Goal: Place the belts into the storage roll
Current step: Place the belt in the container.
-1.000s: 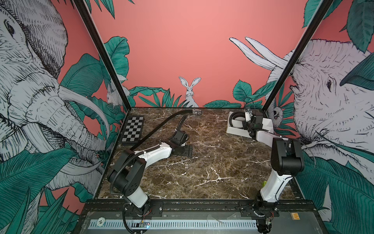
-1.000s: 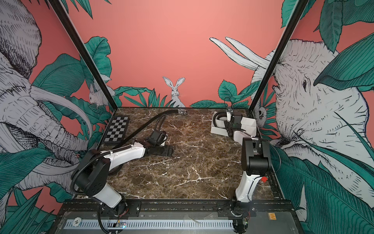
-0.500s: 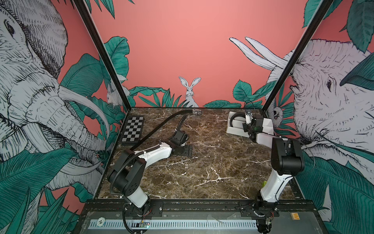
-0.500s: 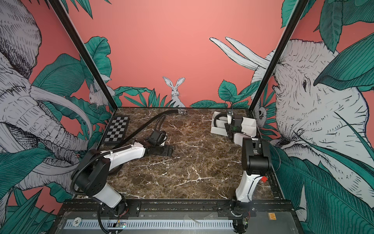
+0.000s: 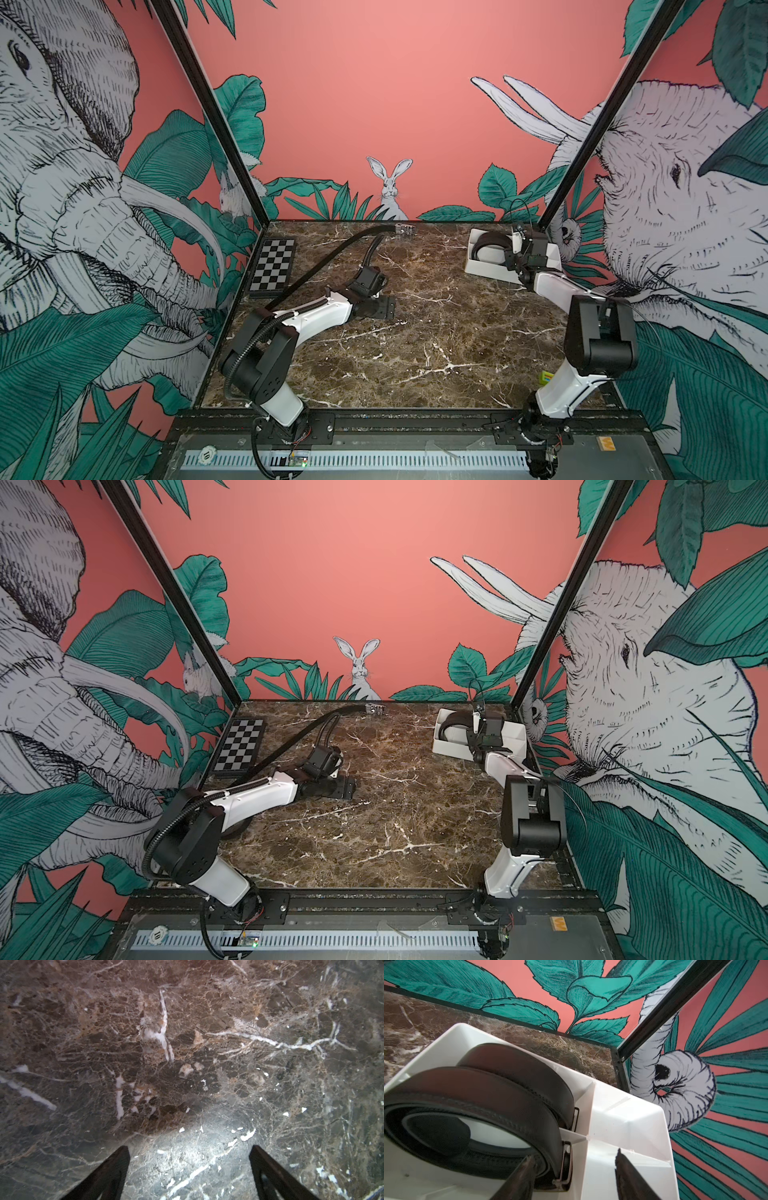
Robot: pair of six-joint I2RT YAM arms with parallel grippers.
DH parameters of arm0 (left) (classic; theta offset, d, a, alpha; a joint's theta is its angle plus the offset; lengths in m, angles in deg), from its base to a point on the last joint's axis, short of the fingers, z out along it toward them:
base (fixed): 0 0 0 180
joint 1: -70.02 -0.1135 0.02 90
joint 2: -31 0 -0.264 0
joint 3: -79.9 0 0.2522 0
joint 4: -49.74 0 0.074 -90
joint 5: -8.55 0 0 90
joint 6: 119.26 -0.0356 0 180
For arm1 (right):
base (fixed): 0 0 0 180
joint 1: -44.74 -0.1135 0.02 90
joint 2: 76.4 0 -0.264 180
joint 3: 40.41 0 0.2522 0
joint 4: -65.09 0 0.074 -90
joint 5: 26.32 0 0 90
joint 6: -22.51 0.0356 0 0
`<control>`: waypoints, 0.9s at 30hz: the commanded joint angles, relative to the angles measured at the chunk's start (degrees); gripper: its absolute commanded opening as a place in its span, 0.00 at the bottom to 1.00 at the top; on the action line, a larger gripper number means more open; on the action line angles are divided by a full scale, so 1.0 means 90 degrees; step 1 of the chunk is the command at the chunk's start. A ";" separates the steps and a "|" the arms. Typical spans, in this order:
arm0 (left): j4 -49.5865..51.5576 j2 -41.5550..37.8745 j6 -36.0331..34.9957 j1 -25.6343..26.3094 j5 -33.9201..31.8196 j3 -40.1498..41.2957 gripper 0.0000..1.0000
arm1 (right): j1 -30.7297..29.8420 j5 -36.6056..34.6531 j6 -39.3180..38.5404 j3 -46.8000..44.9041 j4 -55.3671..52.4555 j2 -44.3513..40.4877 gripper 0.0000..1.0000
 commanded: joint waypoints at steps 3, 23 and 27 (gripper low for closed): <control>0.0126 -0.0370 -0.0055 -0.0038 -0.0181 -0.0040 0.93 | 0.0003 0.0116 0.0912 0.0317 -0.1390 -0.0733 0.70; 0.2898 -0.1913 0.0219 -0.2428 -0.1156 -0.0094 0.92 | -0.2564 0.1508 0.2756 -0.0159 -0.4379 -0.2342 0.98; 0.3718 -0.2388 0.0561 -0.3209 -0.1610 0.0075 0.91 | -0.3254 0.1151 0.2796 0.0130 -0.4646 -0.2097 0.98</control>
